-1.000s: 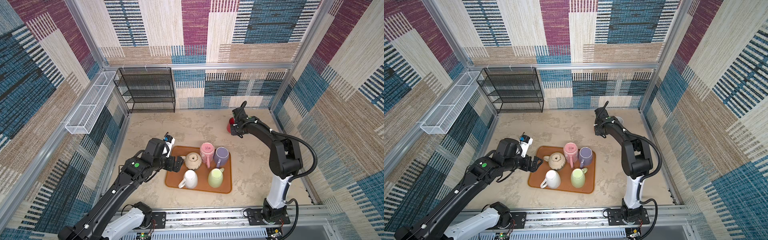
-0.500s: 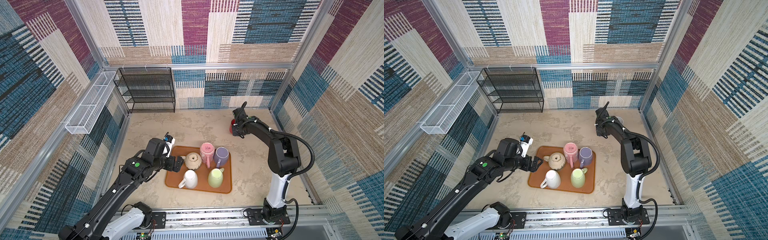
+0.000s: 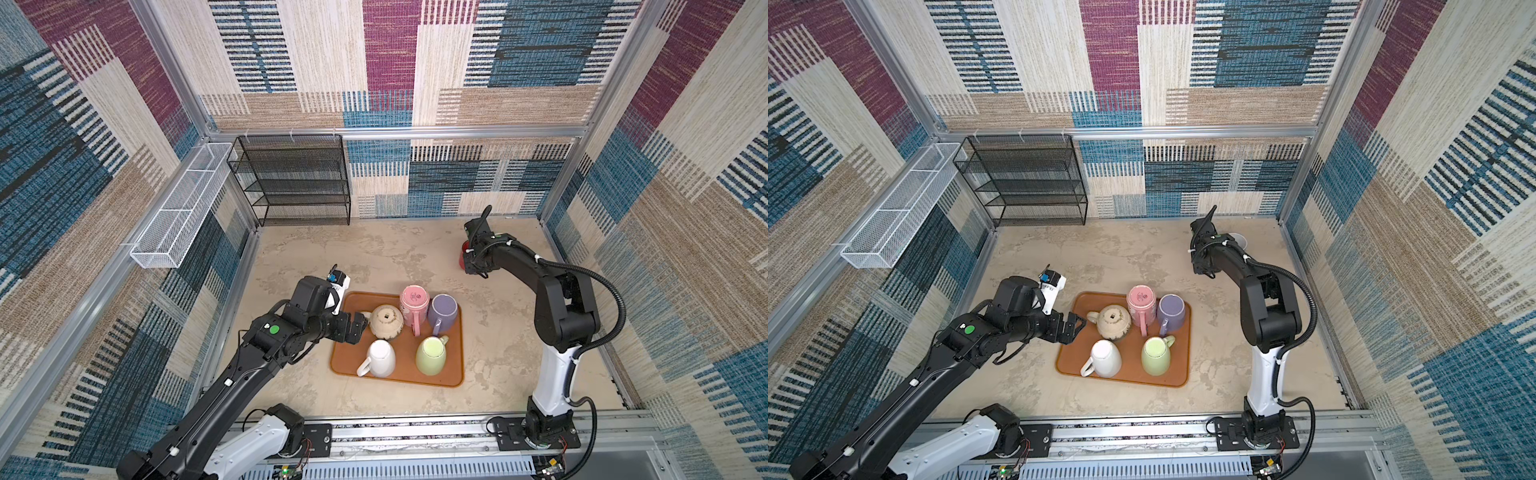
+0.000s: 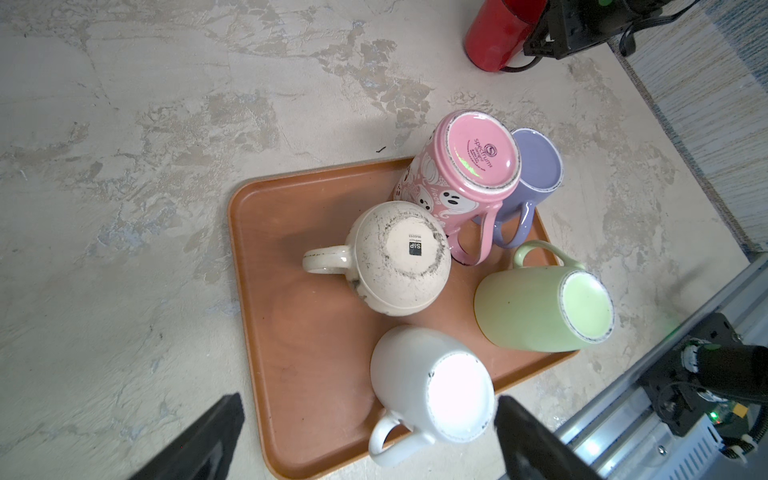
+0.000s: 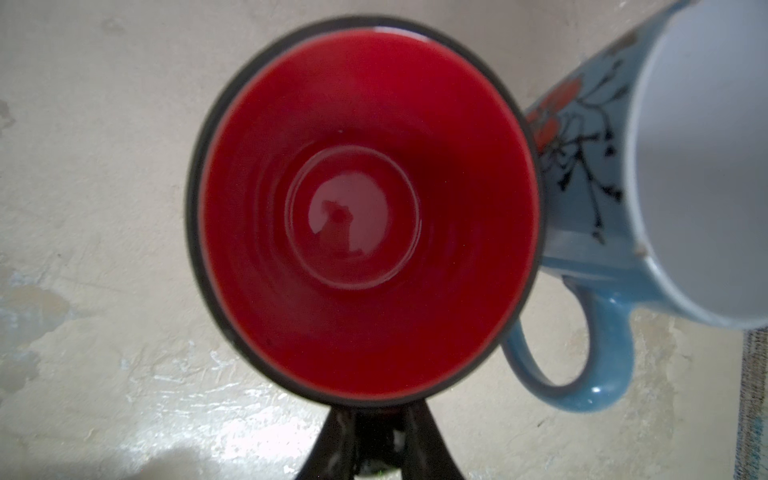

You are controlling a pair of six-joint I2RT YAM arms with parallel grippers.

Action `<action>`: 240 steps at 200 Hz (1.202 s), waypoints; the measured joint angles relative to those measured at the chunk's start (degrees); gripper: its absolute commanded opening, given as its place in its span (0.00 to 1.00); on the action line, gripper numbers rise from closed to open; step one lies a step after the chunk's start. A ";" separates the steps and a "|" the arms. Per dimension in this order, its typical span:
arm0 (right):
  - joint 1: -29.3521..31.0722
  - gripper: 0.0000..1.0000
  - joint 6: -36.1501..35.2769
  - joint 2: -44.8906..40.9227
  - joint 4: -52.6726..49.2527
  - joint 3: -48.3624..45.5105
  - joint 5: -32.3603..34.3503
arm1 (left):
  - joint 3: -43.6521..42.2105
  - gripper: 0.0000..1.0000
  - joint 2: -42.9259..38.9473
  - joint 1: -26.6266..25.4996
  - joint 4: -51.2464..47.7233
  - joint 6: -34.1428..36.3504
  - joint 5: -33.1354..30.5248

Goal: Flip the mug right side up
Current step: 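Lower the red mug beside the light blue mug with the right gripper, then release the red mug with the right gripper while the left gripper nears the white mug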

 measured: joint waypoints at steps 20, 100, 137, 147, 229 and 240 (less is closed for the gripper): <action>0.00 0.30 0.00 0.00 0.07 0.00 0.00 | -0.02 0.99 -0.11 0.00 0.00 0.02 0.00; 0.00 0.59 -0.24 -0.74 0.02 -0.09 -0.57 | 0.17 0.98 0.48 0.00 -0.35 0.17 0.00; 0.48 0.64 -0.24 -4.90 0.26 -1.16 -0.76 | 1.66 0.93 2.32 0.00 -0.55 0.22 0.02; 0.92 0.65 -0.26 -6.62 0.66 -1.81 -1.18 | 2.21 0.91 2.75 0.00 -0.81 0.26 0.04; 10.78 0.67 -1.73 -23.56 11.58 -16.76 -7.96 | 4.20 0.69 5.20 -0.83 -7.02 0.39 0.76; 11.54 0.67 -1.66 -26.51 13.64 -19.89 -9.64 | 4.20 0.67 5.60 -1.44 -7.87 0.35 1.07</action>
